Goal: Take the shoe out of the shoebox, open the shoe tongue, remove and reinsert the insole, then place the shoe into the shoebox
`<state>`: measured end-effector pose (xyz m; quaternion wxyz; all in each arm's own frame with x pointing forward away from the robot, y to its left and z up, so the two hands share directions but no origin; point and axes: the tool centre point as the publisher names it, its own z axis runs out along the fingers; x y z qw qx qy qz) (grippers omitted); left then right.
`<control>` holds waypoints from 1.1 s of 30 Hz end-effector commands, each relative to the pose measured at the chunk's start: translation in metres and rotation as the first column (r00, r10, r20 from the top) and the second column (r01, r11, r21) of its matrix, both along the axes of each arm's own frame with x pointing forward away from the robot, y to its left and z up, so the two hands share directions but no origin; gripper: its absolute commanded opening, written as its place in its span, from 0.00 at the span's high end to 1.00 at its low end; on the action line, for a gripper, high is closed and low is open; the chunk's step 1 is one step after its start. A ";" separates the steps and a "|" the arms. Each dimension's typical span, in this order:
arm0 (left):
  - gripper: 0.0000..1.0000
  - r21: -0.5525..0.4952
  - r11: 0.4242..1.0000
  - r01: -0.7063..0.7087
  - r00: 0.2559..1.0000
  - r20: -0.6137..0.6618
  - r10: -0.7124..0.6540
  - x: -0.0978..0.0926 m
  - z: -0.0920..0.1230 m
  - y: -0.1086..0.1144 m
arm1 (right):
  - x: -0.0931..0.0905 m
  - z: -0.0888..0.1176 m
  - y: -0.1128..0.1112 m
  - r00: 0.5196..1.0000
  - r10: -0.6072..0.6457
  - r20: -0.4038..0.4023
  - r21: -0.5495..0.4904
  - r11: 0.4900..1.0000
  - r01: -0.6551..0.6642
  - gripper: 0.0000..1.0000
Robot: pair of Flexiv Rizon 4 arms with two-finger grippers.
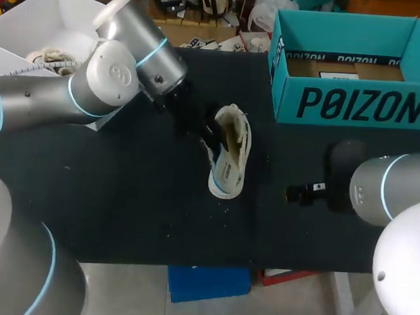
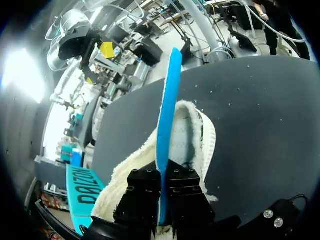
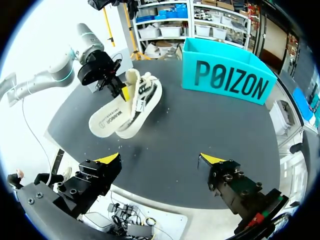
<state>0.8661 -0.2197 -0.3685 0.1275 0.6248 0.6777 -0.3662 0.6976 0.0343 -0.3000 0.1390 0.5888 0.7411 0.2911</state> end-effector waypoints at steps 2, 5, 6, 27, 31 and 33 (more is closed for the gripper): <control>1.00 0.007 1.000 -0.012 1.000 0.009 0.012 0.004 -0.004 0.000 | -0.001 -0.002 0.001 1.000 -0.002 0.005 0.001 1.000 0.002 0.00; 1.00 0.015 1.000 -0.020 1.000 0.012 0.020 0.006 -0.008 0.000 | -0.001 -0.002 0.001 1.000 -0.002 0.005 0.001 1.000 0.002 0.00; 1.00 0.015 1.000 -0.019 1.000 0.011 0.019 0.006 -0.009 -0.001 | -0.001 -0.002 0.001 1.000 -0.002 0.005 0.001 1.000 0.002 0.00; 0.09 0.081 0.992 0.092 0.992 0.081 -0.099 -0.044 0.015 0.004 | -0.001 -0.002 0.001 1.000 -0.002 0.005 0.001 1.000 0.002 0.00; 0.49 0.101 0.988 0.115 0.991 0.059 -0.122 -0.050 0.009 0.007 | -0.001 -0.002 0.001 1.000 -0.002 0.005 0.001 1.000 0.002 0.00; 0.62 0.121 0.984 0.127 0.989 0.058 -0.135 -0.054 0.007 0.008 | -0.001 -0.002 0.001 1.000 -0.002 0.005 0.001 1.000 0.002 0.00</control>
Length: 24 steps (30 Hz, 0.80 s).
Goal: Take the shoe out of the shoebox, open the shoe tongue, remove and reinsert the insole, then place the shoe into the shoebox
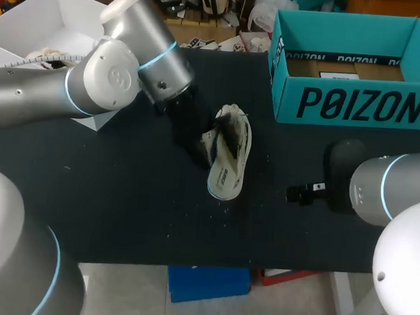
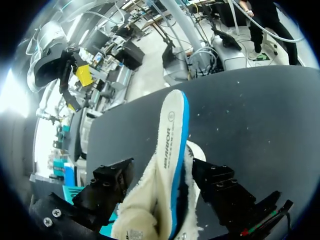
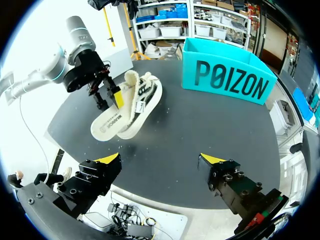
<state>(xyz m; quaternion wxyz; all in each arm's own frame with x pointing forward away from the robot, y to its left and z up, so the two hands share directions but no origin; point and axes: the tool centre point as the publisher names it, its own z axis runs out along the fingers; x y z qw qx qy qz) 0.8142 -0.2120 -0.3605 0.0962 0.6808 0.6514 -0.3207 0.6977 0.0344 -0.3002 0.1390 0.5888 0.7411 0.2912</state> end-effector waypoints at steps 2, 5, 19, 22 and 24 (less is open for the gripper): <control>0.75 0.029 0.999 0.014 1.000 0.004 -0.015 -0.005 -0.003 0.001 | -0.001 -0.001 0.001 1.000 -0.002 0.005 0.001 1.000 0.002 0.00; 0.87 0.039 0.999 0.011 1.000 0.015 -0.012 -0.010 -0.005 0.004 | -0.001 -0.001 0.001 1.000 -0.002 0.005 0.001 1.000 0.002 0.00; 1.00 -0.035 0.998 -0.057 0.994 0.090 0.060 0.000 -0.010 0.004 | -0.001 -0.001 0.001 1.000 -0.002 0.005 0.001 1.000 0.002 0.00; 1.00 -0.050 0.997 -0.062 0.991 0.114 0.068 0.007 -0.004 0.001 | -0.001 -0.001 0.001 1.000 -0.002 0.005 0.001 1.000 0.002 0.00; 1.00 -0.058 0.996 -0.069 0.989 0.127 0.076 0.013 0.000 -0.001 | -0.001 -0.001 0.001 1.000 -0.002 0.005 0.001 1.000 0.002 0.00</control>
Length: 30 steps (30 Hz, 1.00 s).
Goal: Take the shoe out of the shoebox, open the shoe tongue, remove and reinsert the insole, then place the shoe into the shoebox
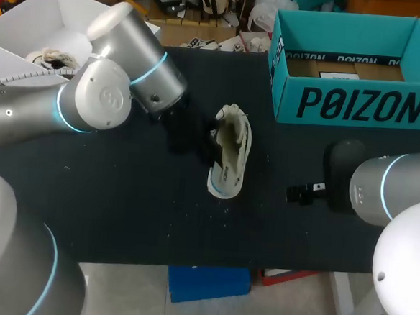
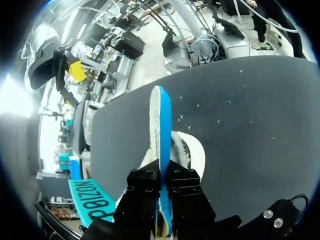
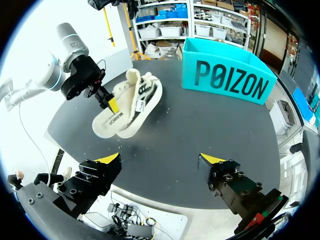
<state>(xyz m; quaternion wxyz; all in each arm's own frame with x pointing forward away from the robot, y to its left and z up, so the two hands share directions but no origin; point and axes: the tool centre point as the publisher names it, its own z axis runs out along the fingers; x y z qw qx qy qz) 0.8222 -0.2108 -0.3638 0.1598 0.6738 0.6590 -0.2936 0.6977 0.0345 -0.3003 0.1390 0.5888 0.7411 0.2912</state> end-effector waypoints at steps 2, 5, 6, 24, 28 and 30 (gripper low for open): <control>1.00 -0.014 1.000 -0.013 1.000 0.020 0.013 0.010 0.005 -0.004 | -0.001 -0.001 0.001 1.000 -0.002 0.005 0.000 1.000 0.002 0.00; 1.00 -0.023 0.999 -0.026 1.000 0.014 0.026 0.017 0.005 -0.005 | -0.001 -0.001 0.001 1.000 -0.002 0.005 0.000 1.000 0.002 0.00; 1.00 -0.032 0.999 -0.032 0.999 0.003 0.032 0.018 0.005 -0.005 | -0.001 -0.001 0.001 1.000 -0.002 0.005 0.000 1.000 0.002 0.00; 1.00 -0.149 0.981 -0.121 0.989 -0.101 0.106 -0.013 0.015 0.006 | -0.001 -0.001 0.001 1.000 -0.002 0.005 0.000 1.000 0.002 0.00; 1.00 -0.166 0.977 -0.134 0.987 -0.112 0.116 -0.020 0.017 0.007 | -0.001 -0.001 0.001 1.000 -0.002 0.005 0.000 1.000 0.002 0.00; 1.00 -0.173 0.975 -0.140 0.985 -0.121 0.119 -0.023 0.017 0.007 | -0.001 -0.001 0.001 1.000 -0.002 0.005 0.000 1.000 0.002 0.00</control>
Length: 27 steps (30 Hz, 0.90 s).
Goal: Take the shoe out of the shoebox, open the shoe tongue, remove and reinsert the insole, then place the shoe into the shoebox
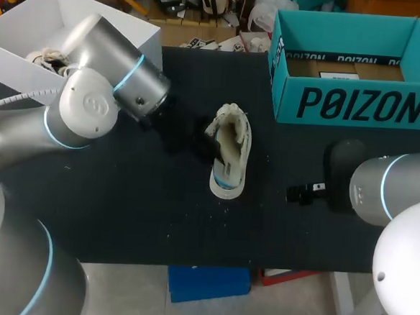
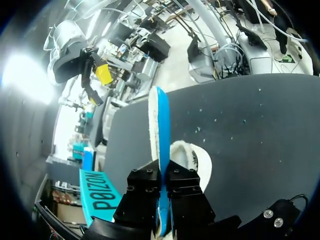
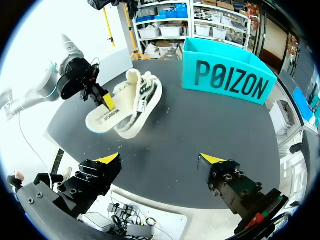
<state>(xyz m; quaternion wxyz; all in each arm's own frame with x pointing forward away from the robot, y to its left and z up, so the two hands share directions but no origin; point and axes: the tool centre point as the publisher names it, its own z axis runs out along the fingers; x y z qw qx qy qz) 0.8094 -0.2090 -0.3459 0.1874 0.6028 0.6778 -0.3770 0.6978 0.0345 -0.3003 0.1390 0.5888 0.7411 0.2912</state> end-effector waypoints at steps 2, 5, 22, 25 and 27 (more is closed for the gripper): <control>1.00 -0.041 0.999 -0.033 0.999 -0.007 0.032 -0.012 -0.002 0.006 | -0.001 -0.001 0.001 1.000 -0.002 0.004 0.000 1.000 0.002 0.00; 1.00 -0.056 0.997 -0.055 0.998 -0.020 0.054 -0.015 -0.005 0.007 | -0.001 -0.001 0.001 1.000 -0.002 0.004 0.000 1.000 0.002 0.00; 1.00 -0.057 0.991 -0.118 0.993 -0.017 0.117 0.018 -0.012 0.006 | -0.001 -0.001 0.001 1.000 -0.002 0.004 0.000 1.000 0.002 0.00; 1.00 -0.055 0.991 -0.123 0.992 -0.015 0.122 0.023 -0.012 0.005 | -0.001 -0.001 0.001 1.000 -0.002 0.004 0.000 1.000 0.002 0.00; 1.00 -0.054 0.991 -0.126 0.992 -0.016 0.126 0.025 -0.012 0.004 | -0.001 -0.001 0.001 1.000 -0.002 0.004 0.000 1.000 0.002 0.00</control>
